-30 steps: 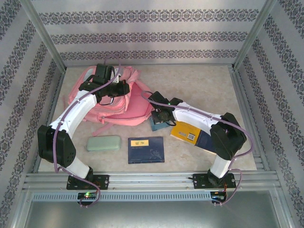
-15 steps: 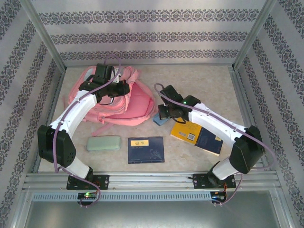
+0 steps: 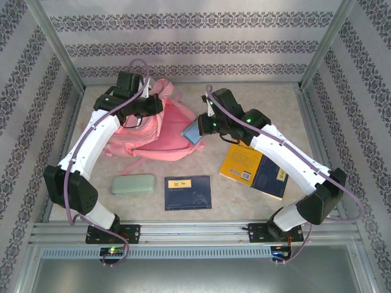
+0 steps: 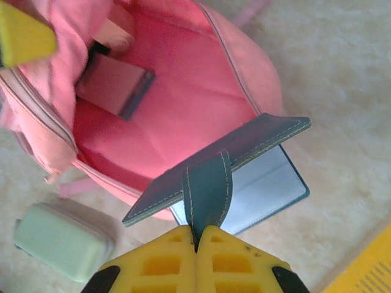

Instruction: Pack the student bag

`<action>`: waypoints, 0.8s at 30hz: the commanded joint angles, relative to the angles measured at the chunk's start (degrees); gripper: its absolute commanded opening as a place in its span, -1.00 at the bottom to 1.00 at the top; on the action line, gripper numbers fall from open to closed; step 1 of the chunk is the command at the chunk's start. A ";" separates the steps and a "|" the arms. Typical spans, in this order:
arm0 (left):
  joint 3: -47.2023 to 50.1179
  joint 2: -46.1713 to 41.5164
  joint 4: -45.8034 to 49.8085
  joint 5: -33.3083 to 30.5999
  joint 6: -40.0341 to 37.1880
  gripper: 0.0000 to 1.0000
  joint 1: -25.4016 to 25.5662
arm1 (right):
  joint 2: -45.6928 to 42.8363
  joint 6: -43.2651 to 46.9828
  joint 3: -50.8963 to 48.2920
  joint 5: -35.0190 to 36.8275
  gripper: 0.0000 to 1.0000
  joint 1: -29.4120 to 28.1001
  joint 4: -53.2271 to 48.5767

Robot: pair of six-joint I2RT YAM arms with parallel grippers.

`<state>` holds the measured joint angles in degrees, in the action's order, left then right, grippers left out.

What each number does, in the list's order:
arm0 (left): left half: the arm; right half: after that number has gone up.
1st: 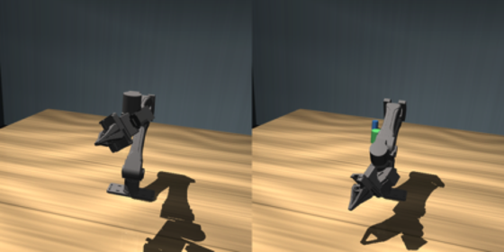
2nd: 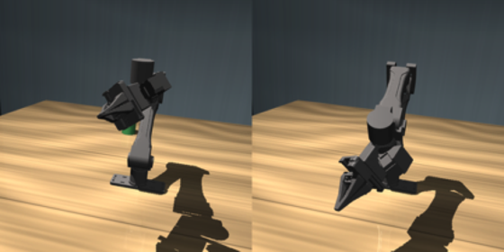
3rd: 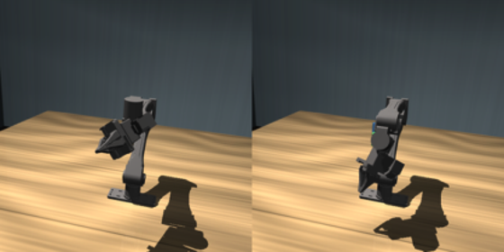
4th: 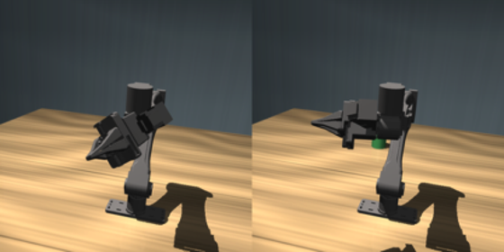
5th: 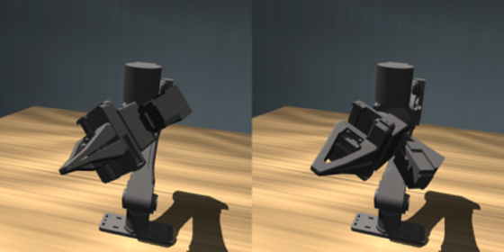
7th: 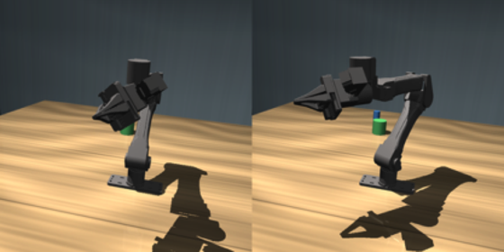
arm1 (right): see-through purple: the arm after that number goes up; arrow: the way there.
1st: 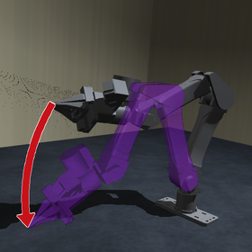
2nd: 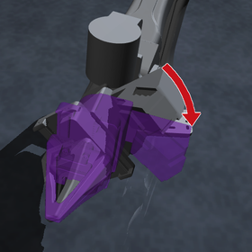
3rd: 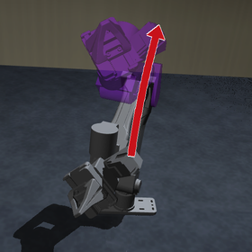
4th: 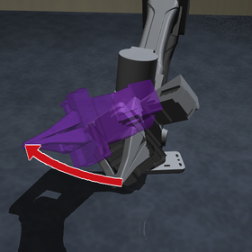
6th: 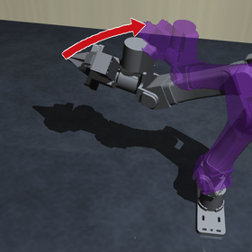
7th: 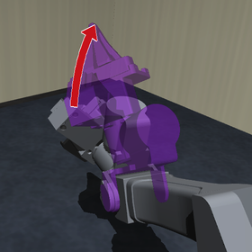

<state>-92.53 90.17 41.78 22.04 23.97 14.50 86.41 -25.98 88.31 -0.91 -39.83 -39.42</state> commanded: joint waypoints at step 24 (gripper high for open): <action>-31.36 10.93 17.82 11.77 -8.77 -1.00 -0.45 | 32.72 -35.06 -3.18 -26.56 -1.00 3.39 68.47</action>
<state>-119.57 101.82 61.28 30.28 17.08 14.44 115.81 -57.58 81.28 -25.89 -34.17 22.09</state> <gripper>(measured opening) 0.060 0.064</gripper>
